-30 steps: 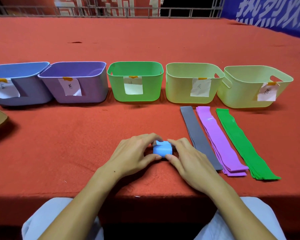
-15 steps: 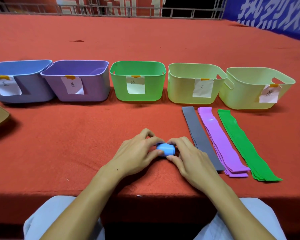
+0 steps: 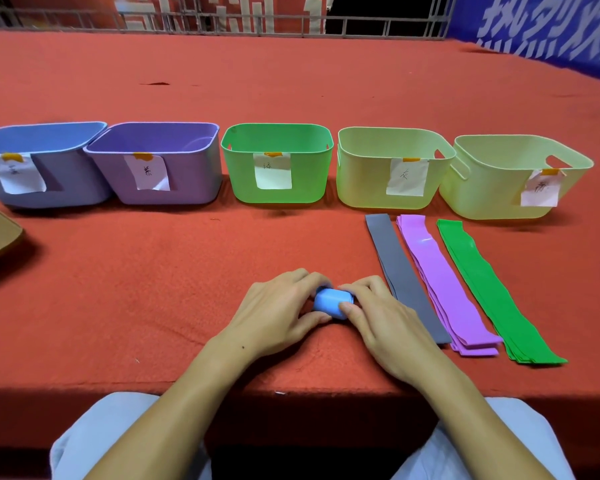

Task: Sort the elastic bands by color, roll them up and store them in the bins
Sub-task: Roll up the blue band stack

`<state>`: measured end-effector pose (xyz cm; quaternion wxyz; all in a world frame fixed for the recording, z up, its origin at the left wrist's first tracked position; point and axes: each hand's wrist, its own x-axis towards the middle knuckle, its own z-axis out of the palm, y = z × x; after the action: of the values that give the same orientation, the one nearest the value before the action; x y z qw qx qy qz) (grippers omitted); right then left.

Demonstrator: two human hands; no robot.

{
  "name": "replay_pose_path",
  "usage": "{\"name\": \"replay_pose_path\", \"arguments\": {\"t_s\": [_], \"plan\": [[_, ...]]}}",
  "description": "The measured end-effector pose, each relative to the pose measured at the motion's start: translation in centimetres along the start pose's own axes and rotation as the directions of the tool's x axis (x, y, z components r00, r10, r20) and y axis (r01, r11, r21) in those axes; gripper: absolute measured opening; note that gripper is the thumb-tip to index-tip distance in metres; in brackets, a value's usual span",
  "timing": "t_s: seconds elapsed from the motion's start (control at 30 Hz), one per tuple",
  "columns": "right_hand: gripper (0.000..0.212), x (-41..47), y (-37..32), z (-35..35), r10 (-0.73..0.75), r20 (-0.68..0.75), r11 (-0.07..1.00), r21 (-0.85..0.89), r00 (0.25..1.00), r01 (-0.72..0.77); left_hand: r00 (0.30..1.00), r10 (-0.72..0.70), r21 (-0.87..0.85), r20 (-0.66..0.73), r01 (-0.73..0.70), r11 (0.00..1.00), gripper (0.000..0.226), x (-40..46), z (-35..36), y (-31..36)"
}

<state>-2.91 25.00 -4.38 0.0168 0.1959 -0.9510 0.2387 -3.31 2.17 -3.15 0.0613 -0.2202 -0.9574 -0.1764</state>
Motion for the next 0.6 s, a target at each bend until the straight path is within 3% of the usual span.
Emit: {"name": "replay_pose_path", "arguments": {"t_s": [0.13,0.43,0.6], "plan": [[0.059,-0.5,-0.2,-0.1,-0.051,-0.029,0.998,0.03,0.998,0.052,0.999,0.009,0.012,0.054,-0.01,1.0,0.042,0.0,-0.2,-0.1],[0.047,-0.6,-1.2,-0.1,-0.104,-0.1,0.995,-0.005,0.99,0.104,0.999,0.007,-0.133,0.054,0.0,0.991,0.053,-0.5,-1.1,-0.3],[0.044,-0.5,-1.9,-0.4,-0.087,-0.142,0.989,0.109,0.986,0.103,1.0,0.002,-0.25,-0.009,-0.004,0.968,0.045,-1.0,-2.4,-0.5]]}}
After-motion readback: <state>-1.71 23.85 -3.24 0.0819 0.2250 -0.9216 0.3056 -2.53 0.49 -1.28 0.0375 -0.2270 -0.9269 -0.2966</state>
